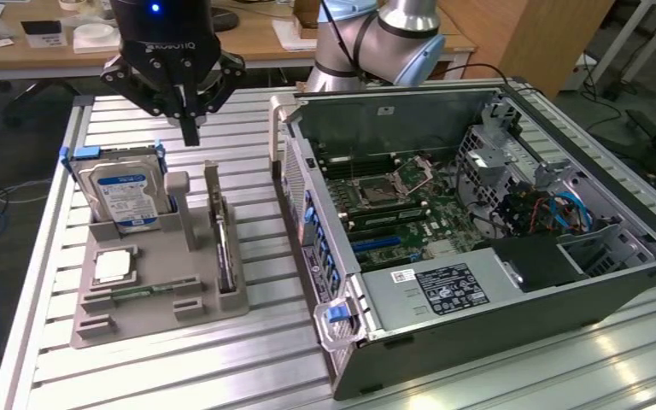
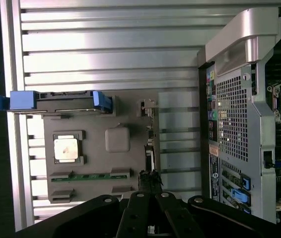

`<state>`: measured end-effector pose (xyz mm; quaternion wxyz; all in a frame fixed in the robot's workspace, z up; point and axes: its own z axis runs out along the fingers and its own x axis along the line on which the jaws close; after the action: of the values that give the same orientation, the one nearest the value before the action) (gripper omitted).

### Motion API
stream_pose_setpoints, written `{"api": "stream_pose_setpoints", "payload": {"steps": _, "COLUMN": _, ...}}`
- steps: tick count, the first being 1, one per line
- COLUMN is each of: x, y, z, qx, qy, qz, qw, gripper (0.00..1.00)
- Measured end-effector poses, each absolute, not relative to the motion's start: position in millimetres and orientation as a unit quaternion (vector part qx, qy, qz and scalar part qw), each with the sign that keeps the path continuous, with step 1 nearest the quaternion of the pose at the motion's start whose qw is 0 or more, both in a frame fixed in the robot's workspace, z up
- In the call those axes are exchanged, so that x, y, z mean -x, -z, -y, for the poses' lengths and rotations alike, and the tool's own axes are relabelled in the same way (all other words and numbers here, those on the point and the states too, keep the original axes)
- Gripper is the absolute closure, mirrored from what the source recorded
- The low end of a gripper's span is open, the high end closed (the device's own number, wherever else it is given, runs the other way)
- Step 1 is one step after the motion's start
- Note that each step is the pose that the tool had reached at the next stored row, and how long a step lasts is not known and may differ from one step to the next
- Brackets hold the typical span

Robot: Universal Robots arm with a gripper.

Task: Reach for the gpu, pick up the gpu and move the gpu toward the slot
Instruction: 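Pick up the gpu and move the gpu toward the slot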

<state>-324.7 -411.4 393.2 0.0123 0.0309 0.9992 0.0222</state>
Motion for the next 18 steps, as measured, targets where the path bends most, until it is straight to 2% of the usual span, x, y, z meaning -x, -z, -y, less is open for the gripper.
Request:
{"api": "stream_pose_setpoints", "payload": {"steps": 1, "x": 324.7, "y": -393.3, "z": 411.4, "qx": -0.031, "qy": -0.022, "qz": -0.999, "qw": 0.012, "gripper": 0.89}}
{"api": "stream_pose_setpoints", "payload": {"steps": 2, "x": 324.6, "y": -393.3, "z": 411.4, "qx": -0.031, "qy": -0.022, "qz": -0.999, "qw": 0.012, "gripper": 0.83}}
{"api": "stream_pose_setpoints", "payload": {"steps": 3, "x": 324.7, "y": -393.3, "z": 411.4, "qx": -0.031, "qy": -0.022, "qz": -0.999, "qw": 0.012, "gripper": 0.83}}
{"api": "stream_pose_setpoints", "payload": {"steps": 5, "x": 324.7, "y": -393.3, "z": 411.4, "qx": -0.031, "qy": -0.022, "qz": -0.999, "qw": 0.012, "gripper": 0.71}}
{"api": "stream_pose_setpoints", "payload": {"steps": 6, "x": 324.7, "y": -393.2, "z": 411.4, "qx": -0.031, "qy": -0.022, "qz": -0.999, "qw": 0.012, "gripper": 0.71}}
{"api": "stream_pose_setpoints", "payload": {"steps": 9, "x": 324.7, "y": -393.3, "z": 411.4, "qx": -0.031, "qy": -0.022, "qz": -0.999, "qw": 0.012, "gripper": 0.53}}
{"api": "stream_pose_setpoints", "payload": {"steps": 10, "x": 324.7, "y": -393.3, "z": 411.4, "qx": -0.031, "qy": -0.022, "qz": -0.999, "qw": 0.012, "gripper": 0.53}}
{"api": "stream_pose_setpoints", "payload": {"steps": 12, "x": 324.7, "y": -393.3, "z": 411.4, "qx": -0.031, "qy": -0.022, "qz": -0.999, "qw": 0.012, "gripper": 0.42}}
{"api": "stream_pose_setpoints", "payload": {"steps": 14, "x": 324.7, "y": -393.3, "z": 411.4, "qx": -0.031, "qy": -0.022, "qz": -0.999, "qw": 0.012, "gripper": 0.42}}
{"api": "stream_pose_setpoints", "payload": {"steps": 15, "x": 324.7, "y": -393.1, "z": 411.1, "qx": -0.031, "qy": -0.022, "qz": -0.999, "qw": 0.012, "gripper": 0.36}}
{"api": "stream_pose_setpoints", "payload": {"steps": 16, "x": 324.7, "y": -392.4, "z": 411.1, "qx": -0.03, "qy": -0.021, "qz": -0.999, "qw": 0.012, "gripper": 0.36}}
{"api": "stream_pose_setpoints", "payload": {"steps": 17, "x": 324.7, "y": -391.5, "z": 411.1, "qx": -0.029, "qy": -0.021, "qz": -0.999, "qw": 0.011, "gripper": 0.29}}
{"api": "stream_pose_setpoints", "payload": {"steps": 18, "x": 324.7, "y": -390.1, "z": 411.1, "qx": -0.028, "qy": -0.021, "qz": -0.999, "qw": 0.011, "gripper": 0.29}}
